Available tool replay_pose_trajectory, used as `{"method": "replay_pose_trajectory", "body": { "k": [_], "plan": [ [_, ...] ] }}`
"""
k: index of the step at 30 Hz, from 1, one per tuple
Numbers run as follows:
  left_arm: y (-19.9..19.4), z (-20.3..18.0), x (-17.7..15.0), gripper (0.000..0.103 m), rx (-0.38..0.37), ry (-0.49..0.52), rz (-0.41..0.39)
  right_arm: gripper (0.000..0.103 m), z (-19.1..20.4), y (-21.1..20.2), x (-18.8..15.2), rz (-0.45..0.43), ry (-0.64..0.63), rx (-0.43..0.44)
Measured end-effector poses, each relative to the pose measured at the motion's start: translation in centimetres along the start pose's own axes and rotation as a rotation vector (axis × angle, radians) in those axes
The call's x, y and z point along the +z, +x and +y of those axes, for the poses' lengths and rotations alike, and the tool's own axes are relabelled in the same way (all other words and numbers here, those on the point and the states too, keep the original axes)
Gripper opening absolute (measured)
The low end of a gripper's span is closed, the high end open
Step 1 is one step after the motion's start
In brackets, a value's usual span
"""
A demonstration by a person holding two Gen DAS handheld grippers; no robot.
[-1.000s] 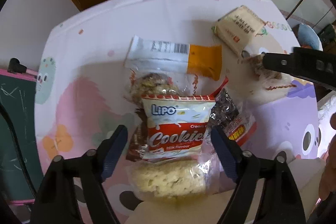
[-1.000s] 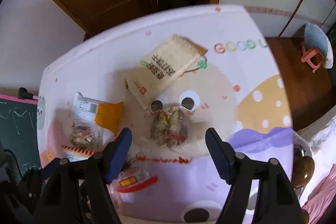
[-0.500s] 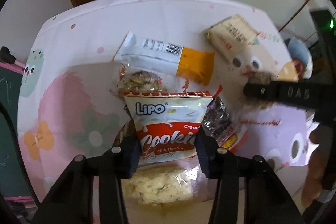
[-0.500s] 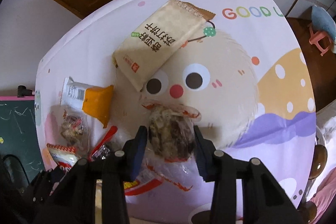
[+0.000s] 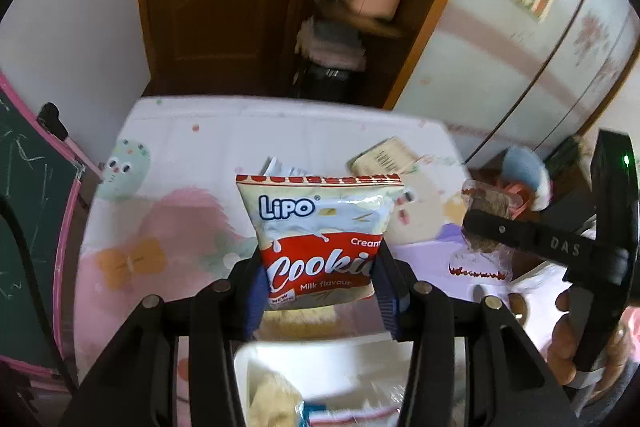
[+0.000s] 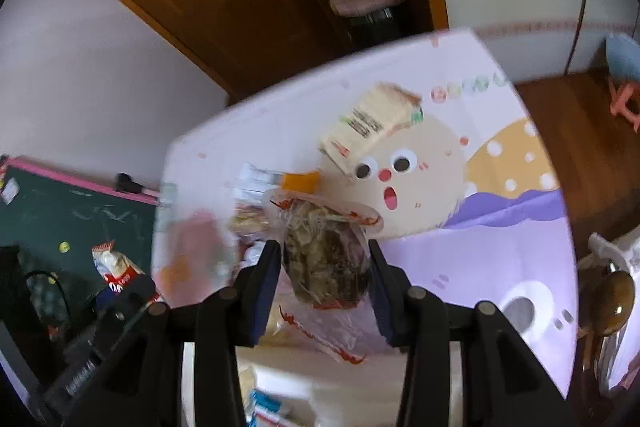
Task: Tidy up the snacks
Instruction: 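Carry the Cookies pack and nut bag over the white tray, then open both grippers to release the Cookies pack and nut bag into the tray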
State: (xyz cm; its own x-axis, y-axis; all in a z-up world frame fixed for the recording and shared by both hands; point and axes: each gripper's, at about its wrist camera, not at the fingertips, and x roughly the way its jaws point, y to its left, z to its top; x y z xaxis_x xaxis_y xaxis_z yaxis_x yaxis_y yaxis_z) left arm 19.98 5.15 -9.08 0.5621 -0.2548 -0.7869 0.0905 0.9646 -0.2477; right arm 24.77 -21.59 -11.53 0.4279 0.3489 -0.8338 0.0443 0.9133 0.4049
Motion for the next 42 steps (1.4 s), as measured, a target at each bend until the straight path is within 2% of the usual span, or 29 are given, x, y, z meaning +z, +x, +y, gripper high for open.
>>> {"method": "replay_pose_trajectory", "body": {
  "k": [2, 6, 9, 12, 18, 23, 27, 30, 34, 38, 42],
  "plan": [
    [-2.8, -0.2, -0.8, 0.045, -0.009, 0.004, -0.035, 0.042, 1.0, -3.7, -1.8, -0.068, -0.027, 0.037],
    [-7.6, -0.8, -2.7, 0.045, -0.031, 0.024, -0.093, 0.042, 2.6, -8.8, -4.7, -0.146, -0.057, 0.092],
    [-11.2, -1.6, -4.1, 0.045, -0.054, 0.051, -0.137, 0.042, 3.9, -12.1, -7.1, -0.209, -0.101, 0.104],
    [-13.8, -2.3, -5.3, 0.045, -0.072, 0.072, -0.163, 0.042, 5.1, -14.7, -9.1, -0.256, -0.128, 0.129],
    [-16.8, -3.4, -7.8, 0.045, -0.061, 0.111, -0.194, 0.042, 7.3, -18.5, -12.3, -0.342, -0.191, 0.144],
    [-16.7, -3.8, -10.2, 0.045, -0.069, 0.133, -0.164, 0.042, 7.8, -19.5, -14.4, -0.362, -0.215, 0.154],
    [-15.3, -4.2, -12.2, 0.045, -0.058, 0.161, -0.117, 0.043, 7.4, -19.2, -16.4, -0.355, -0.233, 0.115],
    [-13.5, -4.3, -13.5, 0.045, -0.035, 0.175, -0.064, 0.043, 6.9, -18.1, -18.0, -0.321, -0.246, 0.086],
    [-11.1, -3.8, -15.2, 0.045, -0.014, 0.172, 0.023, 0.043, 5.8, -16.2, -19.8, -0.282, -0.251, -0.013],
    [-9.4, -3.7, -16.5, 0.045, 0.040, 0.204, 0.069, 0.043, 3.3, -14.0, -20.6, -0.197, -0.187, -0.085],
    [-7.8, -3.5, -17.2, 0.045, 0.051, 0.210, 0.125, 0.043, 0.9, -12.5, -20.7, -0.134, -0.098, -0.127]
  ]
}}
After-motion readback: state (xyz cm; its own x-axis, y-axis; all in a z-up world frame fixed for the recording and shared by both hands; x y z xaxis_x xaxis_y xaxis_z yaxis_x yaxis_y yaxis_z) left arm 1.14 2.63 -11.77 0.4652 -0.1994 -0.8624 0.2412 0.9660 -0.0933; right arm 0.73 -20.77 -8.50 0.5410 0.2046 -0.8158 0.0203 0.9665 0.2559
